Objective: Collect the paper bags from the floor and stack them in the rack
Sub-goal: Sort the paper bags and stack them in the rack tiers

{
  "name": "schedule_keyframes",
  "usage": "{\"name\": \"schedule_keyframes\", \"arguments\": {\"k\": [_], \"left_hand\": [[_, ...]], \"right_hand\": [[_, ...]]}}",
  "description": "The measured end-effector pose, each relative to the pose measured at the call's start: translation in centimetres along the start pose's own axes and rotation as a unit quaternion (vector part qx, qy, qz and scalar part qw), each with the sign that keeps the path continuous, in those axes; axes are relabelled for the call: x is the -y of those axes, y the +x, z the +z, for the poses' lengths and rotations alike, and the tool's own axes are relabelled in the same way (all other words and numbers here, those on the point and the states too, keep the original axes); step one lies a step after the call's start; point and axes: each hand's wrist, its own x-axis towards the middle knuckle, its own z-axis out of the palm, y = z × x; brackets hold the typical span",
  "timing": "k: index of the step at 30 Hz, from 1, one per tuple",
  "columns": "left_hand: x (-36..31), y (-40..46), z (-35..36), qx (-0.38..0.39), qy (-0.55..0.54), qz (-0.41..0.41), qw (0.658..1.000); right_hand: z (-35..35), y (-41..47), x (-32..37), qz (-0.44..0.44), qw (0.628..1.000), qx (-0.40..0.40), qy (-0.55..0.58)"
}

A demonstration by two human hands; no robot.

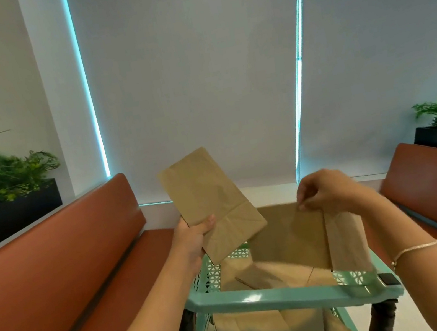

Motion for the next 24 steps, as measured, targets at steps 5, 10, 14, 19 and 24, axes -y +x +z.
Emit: {"name": "schedule_keyframes", "arguments": {"k": [5, 10, 14, 19, 24], "left_hand": [[-0.2, 0.0, 0.0, -0.031, -0.014, 0.008, 0.999], [-0.4, -0.8, 0.4, 0.040, 0.036, 0.005, 0.999], [-0.3, -1.3, 0.7, 0.086, 0.037, 0.011, 0.996], [-0.3, -1.5, 0.4, 0.109, 0.025, 0.022, 0.993], [0.2, -0.8, 0.3, 0.121, 0.075, 0.019, 0.990]], "right_hand": [[-2.4, -0.5, -1.4, 0.121, 0.889, -0.214, 0.385], [2.2, 0.6, 0.1, 0.233, 0.747, -0.122, 0.611], [7.4, 1.6, 2.0, 0.264, 0.705, -0.099, 0.651], [9.6, 1.5, 3.8, 0.275, 0.706, -0.138, 0.638], [10.8, 1.8, 3.8, 0.288, 0.692, -0.153, 0.644]]}}
